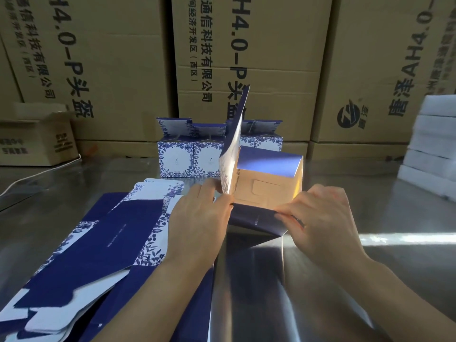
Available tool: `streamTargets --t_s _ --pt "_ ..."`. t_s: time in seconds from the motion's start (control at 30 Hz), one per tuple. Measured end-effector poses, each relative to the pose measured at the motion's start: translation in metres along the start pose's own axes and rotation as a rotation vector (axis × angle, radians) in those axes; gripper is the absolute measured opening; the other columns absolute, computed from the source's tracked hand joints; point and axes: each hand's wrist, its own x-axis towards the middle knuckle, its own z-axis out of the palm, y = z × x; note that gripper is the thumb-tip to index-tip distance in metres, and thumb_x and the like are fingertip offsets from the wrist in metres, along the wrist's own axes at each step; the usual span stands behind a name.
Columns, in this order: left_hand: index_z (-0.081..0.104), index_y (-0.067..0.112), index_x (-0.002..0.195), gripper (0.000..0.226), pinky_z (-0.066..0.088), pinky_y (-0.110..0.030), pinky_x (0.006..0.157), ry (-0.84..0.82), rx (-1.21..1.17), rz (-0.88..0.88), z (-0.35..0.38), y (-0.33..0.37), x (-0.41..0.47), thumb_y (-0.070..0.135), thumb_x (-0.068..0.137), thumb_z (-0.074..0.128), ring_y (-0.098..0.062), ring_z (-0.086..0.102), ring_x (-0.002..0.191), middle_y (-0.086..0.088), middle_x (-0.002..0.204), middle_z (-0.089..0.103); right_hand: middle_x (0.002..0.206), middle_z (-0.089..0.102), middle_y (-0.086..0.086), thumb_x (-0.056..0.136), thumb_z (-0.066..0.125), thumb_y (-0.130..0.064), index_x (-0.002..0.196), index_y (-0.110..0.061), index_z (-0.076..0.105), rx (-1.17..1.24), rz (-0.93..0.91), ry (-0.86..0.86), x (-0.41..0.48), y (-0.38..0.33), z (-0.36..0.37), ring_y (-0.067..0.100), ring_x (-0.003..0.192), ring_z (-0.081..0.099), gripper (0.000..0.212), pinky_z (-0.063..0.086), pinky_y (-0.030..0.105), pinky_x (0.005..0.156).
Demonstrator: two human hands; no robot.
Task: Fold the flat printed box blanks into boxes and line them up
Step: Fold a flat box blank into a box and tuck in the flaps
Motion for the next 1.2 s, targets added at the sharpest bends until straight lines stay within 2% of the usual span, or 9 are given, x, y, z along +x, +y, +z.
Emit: streamTargets --t_s 0.17,0.27,0.4,0.6,0.7,0.87,1.0,1.1,1.2 --pt "0.071 0.012 0.085 0.021 0.049 -0.031 0.050 0.002 -0.126 0.007 0.000 0.003 0.000 0.009 0.067 0.082 -0.030 0.064 0.081 -0.015 0.112 0.063 0.063 0.058 -0.005 0.081 0.064 -0.022 0.074 -0.020 0.074 0.053 0.033 0.008 -0.001 -0.003 0.000 0.024 0.057 0.050 0.012 0.022 0.025 0.073" --pt "0.071 0.018 0.086 0.011 0.042 -0.026 0.055 0.033 -0.216 0.047 0.002 0.006 -0.001 0.020 0.076 0.074 -0.023 0.058 0.096 -0.007 0.131 0.047 0.066 0.059 -0.005 0.084 0.056 -0.025 0.079 -0.020 0.074 0.070 0.043 -0.011 -0.001 -0.006 -0.001 0.022 0.058 0.050 0.019 0.019 0.023 0.074" --pt "0.068 0.020 0.082 0.020 0.036 -0.022 0.056 0.064 -0.256 0.009 0.004 0.005 -0.002 0.030 0.084 0.050 -0.017 0.050 0.104 0.000 0.132 0.037 0.069 0.060 -0.005 0.085 0.055 -0.025 0.080 -0.021 0.074 0.106 0.042 -0.012 -0.003 -0.010 0.000 0.021 0.061 0.050 0.020 0.021 0.022 0.075" --pt "0.063 0.018 0.087 0.019 0.037 -0.023 0.056 0.033 -0.263 0.033 0.005 0.005 -0.003 0.028 0.086 0.047 -0.017 0.045 0.105 0.002 0.135 0.037 0.068 0.062 -0.005 0.083 0.060 -0.022 0.076 -0.019 0.075 0.155 0.005 0.086 -0.003 -0.011 0.003 0.022 0.062 0.053 0.016 0.029 0.028 0.072" --pt "0.065 0.014 0.086 0.024 0.041 -0.024 0.061 0.035 -0.312 0.013 0.006 0.006 -0.003 0.028 0.088 0.046 -0.017 0.045 0.106 0.004 0.137 0.036 0.078 0.065 -0.005 0.085 0.060 -0.026 0.080 -0.020 0.075 0.186 0.052 0.155 -0.002 -0.010 0.001 0.019 0.073 0.055 0.017 0.032 0.030 0.077" --pt "0.064 0.016 0.090 0.013 0.051 -0.036 0.068 -0.013 -0.485 -0.099 0.005 0.005 -0.001 0.021 0.091 0.052 -0.020 0.055 0.108 0.005 0.146 0.036 0.101 0.056 -0.007 0.089 0.046 -0.029 0.102 -0.024 0.069 0.337 0.328 0.206 -0.002 -0.005 -0.005 0.008 0.094 0.045 0.027 0.025 0.021 0.094" --pt "0.057 0.033 0.090 0.014 0.041 -0.017 0.075 -0.050 -0.610 -0.123 0.005 0.004 -0.001 0.025 0.093 0.046 -0.005 0.050 0.110 0.037 0.137 0.023 0.107 0.049 -0.020 0.092 0.041 -0.029 0.110 -0.032 0.061 0.506 0.569 0.170 -0.004 0.005 0.000 0.004 0.105 0.043 0.027 0.031 0.025 0.098" --pt "0.052 0.040 0.085 0.024 0.033 -0.001 0.077 -0.084 -0.689 -0.162 0.005 0.003 -0.001 0.019 0.096 0.050 -0.004 0.050 0.110 0.050 0.128 0.022 0.110 0.047 -0.026 0.091 0.038 -0.035 0.103 -0.045 0.056 0.696 0.809 0.133 -0.004 0.011 0.004 -0.010 0.105 0.044 0.024 0.030 0.007 0.090" --pt "0.054 0.037 0.083 0.023 0.034 -0.002 0.076 -0.096 -0.742 -0.235 0.006 0.002 0.000 0.019 0.096 0.050 0.016 0.040 0.113 0.054 0.120 0.027 0.111 0.058 -0.010 0.094 0.040 -0.038 0.096 -0.041 0.060 0.877 1.120 0.069 -0.001 0.023 0.008 0.001 0.093 0.054 0.020 0.039 0.022 0.084"
